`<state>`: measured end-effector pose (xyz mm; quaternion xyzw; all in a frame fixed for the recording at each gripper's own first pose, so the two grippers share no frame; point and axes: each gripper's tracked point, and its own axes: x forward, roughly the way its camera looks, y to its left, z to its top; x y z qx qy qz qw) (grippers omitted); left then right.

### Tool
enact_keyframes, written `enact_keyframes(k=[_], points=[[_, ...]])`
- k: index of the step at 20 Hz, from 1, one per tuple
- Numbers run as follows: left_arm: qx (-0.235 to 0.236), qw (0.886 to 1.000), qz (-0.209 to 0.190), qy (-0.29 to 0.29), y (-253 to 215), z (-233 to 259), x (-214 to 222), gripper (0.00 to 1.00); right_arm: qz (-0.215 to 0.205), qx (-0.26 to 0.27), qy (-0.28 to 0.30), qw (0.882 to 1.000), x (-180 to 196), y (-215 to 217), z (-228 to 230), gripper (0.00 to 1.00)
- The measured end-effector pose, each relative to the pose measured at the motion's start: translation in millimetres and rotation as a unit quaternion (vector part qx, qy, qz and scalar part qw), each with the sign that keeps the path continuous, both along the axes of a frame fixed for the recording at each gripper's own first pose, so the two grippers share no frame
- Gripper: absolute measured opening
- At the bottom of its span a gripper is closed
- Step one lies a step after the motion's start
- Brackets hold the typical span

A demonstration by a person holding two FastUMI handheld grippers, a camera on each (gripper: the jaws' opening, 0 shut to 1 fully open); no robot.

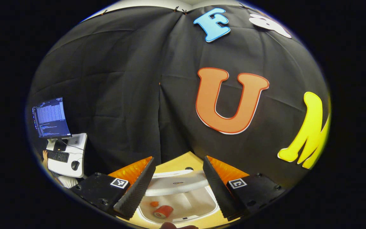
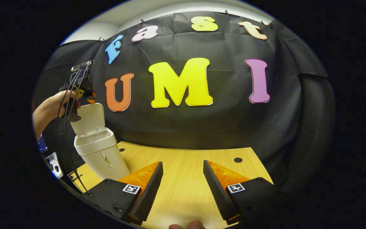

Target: Press the lid of the desktop garbage bin to open it, pick up the crumpled paper on the desktop and throw it into the bin, then pick up the pop can on the desktop and drop it into the bin, and finally close the garbage bin lid.

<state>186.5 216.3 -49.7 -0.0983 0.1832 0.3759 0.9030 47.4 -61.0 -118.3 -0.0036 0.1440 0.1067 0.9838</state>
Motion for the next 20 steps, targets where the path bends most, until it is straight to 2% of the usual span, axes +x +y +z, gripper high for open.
enact_keyframes(k=[5,7,10,13,14,17,20], points=[[0.0,0.999,-0.016,0.033,-27,-52,-25,0.99,0.003,-0.008,0.001,1.0,-10,-8,-2,0.83],[-0.004,1.0,-0.014,0.028,-35,-69,-31,0.99,0.002,-0.007,0.002,1.0,-15,-13,-3,0.83],[0.001,0.999,-0.018,0.042,-41,-85,-33,0.98,-0.001,-0.008,0.002,1.0,-20,-20,-3,0.83],[-0.019,0.997,-0.017,0.069,-48,-110,-39,0.98,-0.008,-0.006,0.003,1.0,-24,-27,-4,0.83],[0.007,0.998,-0.023,0.062,-46,-102,-34,0.98,-0.008,-0.006,0.003,1.0,-25,-28,-4,0.83],[-0.005,0.998,-0.014,0.059,-48,-110,-33,0.99,-0.008,-0.005,0.004,1.0,-26,-30,-5,0.83],[0.025,0.999,-0.013,0.045,-45,-111,-36,0.99,-0.007,-0.003,0.005,1.0,-26,-30,-5,0.83]])
